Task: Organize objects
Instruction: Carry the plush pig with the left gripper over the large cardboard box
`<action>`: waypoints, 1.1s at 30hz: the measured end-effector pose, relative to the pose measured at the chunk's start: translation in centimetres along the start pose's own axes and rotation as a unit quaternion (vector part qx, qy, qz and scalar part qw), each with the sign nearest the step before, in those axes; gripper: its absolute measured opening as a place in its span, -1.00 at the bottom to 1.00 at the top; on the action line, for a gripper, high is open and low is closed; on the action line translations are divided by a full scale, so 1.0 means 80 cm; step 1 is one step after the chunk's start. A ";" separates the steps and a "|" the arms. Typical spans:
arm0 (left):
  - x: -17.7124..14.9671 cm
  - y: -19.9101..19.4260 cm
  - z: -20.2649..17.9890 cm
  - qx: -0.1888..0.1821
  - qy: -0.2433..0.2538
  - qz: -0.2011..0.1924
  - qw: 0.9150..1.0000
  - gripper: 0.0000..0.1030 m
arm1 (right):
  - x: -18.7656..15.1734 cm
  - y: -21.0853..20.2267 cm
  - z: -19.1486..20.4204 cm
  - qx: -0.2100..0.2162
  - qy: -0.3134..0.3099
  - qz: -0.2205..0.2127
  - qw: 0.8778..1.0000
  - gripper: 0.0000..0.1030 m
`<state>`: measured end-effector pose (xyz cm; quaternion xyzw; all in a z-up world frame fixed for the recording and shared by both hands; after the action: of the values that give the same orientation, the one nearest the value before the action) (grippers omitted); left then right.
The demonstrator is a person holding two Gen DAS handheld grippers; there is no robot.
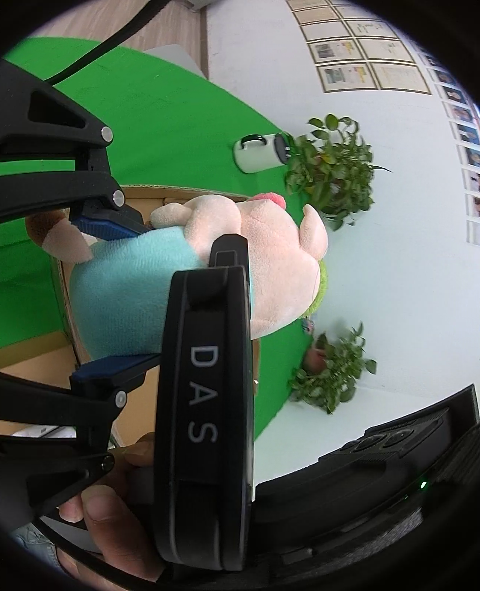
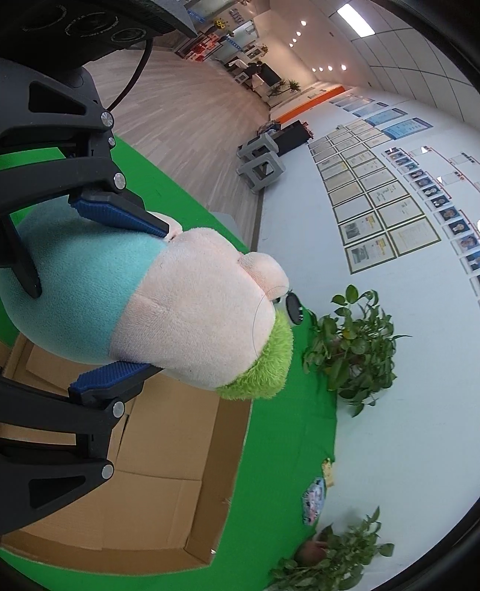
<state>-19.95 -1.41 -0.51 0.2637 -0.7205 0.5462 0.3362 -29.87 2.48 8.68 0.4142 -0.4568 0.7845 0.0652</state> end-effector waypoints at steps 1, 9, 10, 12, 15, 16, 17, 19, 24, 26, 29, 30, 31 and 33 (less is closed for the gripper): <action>-0.003 0.009 0.003 0.002 -0.003 0.008 1.000 0.02 | -0.001 0.014 -0.006 0.003 0.003 0.004 1.000 0.17; -0.014 0.057 0.026 0.012 -0.015 0.038 0.999 0.02 | -0.025 0.111 -0.046 0.021 0.023 0.033 0.999 0.17; -0.016 0.061 0.027 0.013 -0.015 0.043 0.999 0.02 | -0.025 0.119 -0.049 0.024 0.025 0.033 0.999 0.17; -0.018 0.073 0.033 0.014 -0.016 0.052 0.998 0.02 | -0.030 0.137 -0.058 0.028 0.034 0.039 0.998 0.17; -0.023 0.084 0.039 0.016 -0.018 0.063 0.998 0.02 | -0.039 0.160 -0.068 0.032 0.043 0.047 0.997 0.17; -0.024 0.087 0.041 0.018 -0.018 0.065 0.998 0.02 | -0.040 0.169 -0.071 0.035 0.046 0.050 0.997 0.17; -0.025 0.090 0.044 0.021 -0.020 0.069 0.997 0.02 | -0.042 0.173 -0.071 0.038 0.048 0.051 0.997 0.17; -0.028 0.097 0.052 0.022 -0.027 0.080 0.996 0.02 | -0.047 0.187 -0.072 0.043 0.054 0.058 0.996 0.17; -0.036 0.113 0.070 0.028 -0.036 0.101 0.994 0.01 | -0.061 0.224 -0.080 0.064 0.083 0.076 0.992 0.17; -0.040 0.119 0.076 0.027 -0.043 0.108 0.993 0.01 | -0.067 0.239 -0.081 0.067 0.089 0.083 0.990 0.17; -0.045 0.120 0.079 0.028 -0.048 0.112 0.992 0.01 | -0.075 0.254 -0.080 0.068 0.089 0.091 0.990 0.17; -0.046 0.120 0.080 0.029 -0.050 0.112 0.992 0.01 | -0.075 0.258 -0.079 0.068 0.089 0.092 0.989 0.17; -0.046 0.121 0.081 0.029 -0.050 0.113 0.992 0.01 | -0.076 0.261 -0.078 0.068 0.088 0.093 0.989 0.17; -0.048 0.123 0.083 0.030 -0.052 0.117 0.991 0.01 | -0.075 0.265 -0.077 0.070 0.088 0.095 0.989 0.17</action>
<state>-26.19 -5.16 -10.64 0.2158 -0.7461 0.5886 0.2243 -39.81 -3.28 -11.13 0.3021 -0.4308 0.8504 0.0015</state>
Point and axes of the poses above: each gripper's, at about its wrist camera, not at the fingertips, and y roughly the way its jaws point, z to its left, x to its top, the point moved 7 cm from there along y, roughly the way its jaws point, and after that the axes turned 3 degrees about -y, right-handed, at the moved point
